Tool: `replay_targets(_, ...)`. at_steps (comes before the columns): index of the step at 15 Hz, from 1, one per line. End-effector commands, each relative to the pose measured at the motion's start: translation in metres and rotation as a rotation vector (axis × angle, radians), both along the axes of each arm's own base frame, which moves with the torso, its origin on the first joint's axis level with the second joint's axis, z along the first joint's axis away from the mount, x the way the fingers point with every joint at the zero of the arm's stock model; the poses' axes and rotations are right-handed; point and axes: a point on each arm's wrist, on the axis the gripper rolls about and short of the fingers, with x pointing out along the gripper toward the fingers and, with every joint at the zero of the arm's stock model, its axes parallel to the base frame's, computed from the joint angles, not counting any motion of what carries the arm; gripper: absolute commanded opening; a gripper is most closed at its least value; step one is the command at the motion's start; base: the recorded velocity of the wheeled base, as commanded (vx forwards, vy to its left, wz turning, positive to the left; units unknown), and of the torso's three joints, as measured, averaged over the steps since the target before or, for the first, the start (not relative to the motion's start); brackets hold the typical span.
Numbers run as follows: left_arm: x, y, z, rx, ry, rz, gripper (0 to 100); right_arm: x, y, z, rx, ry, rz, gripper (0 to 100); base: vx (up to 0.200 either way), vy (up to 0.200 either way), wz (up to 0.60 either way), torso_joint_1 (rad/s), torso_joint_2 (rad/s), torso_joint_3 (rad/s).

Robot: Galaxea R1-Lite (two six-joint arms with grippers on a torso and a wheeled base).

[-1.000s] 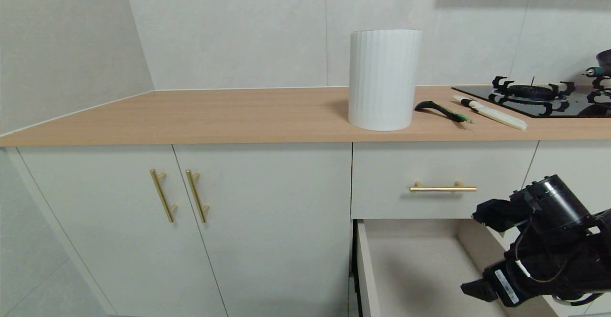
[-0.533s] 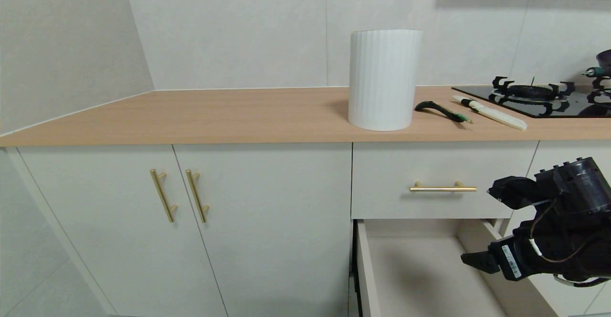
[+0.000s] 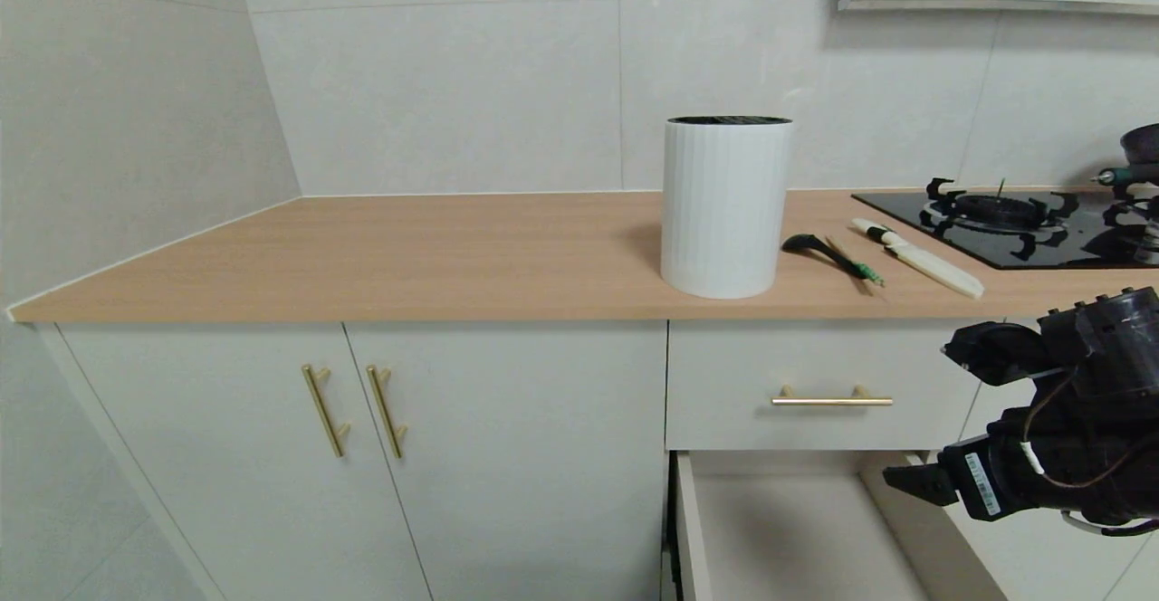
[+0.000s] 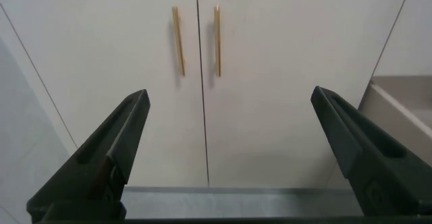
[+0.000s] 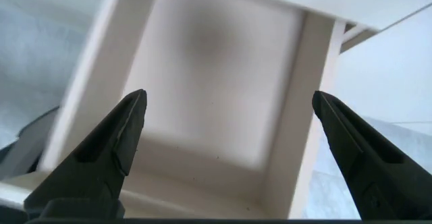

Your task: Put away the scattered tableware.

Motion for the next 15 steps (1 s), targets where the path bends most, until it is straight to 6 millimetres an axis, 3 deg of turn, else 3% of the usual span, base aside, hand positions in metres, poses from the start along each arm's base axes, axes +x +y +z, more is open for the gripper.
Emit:
replay_targets(1, 0.0, 0.0, 0.0, 0.0, 0.0, 0.002, 100, 0.0, 0.0, 0.001, 0.002, -0.005, -0.002, 100, 0.0, 0.0, 0.0, 0.178, -0.47, -0.29)
replay_targets(8, 0.0, 0.0, 0.0, 0.0, 0.0, 0.0, 100, 0.007, 0.001, 0.009, 0.023, -0.098, -0.01, 100, 0.0, 0.0, 0.0, 0.15, -0.38, -0.231)
replay_targets(10, 0.0, 0.0, 0.0, 0.0, 0.0, 0.0, 100, 0.02, 0.005, 0.024, 0.048, -0.181, -0.058, 100, 0.0, 0.0, 0.0, 0.018, -0.04, -0.025)
replay_targets(15, 0.0, 0.0, 0.0, 0.0, 0.0, 0.0, 100, 0.073, 0.018, 0.053, 0.103, -0.161, -0.147, 100, 0.0, 0.0, 0.0, 0.0, 0.0, 0.0)
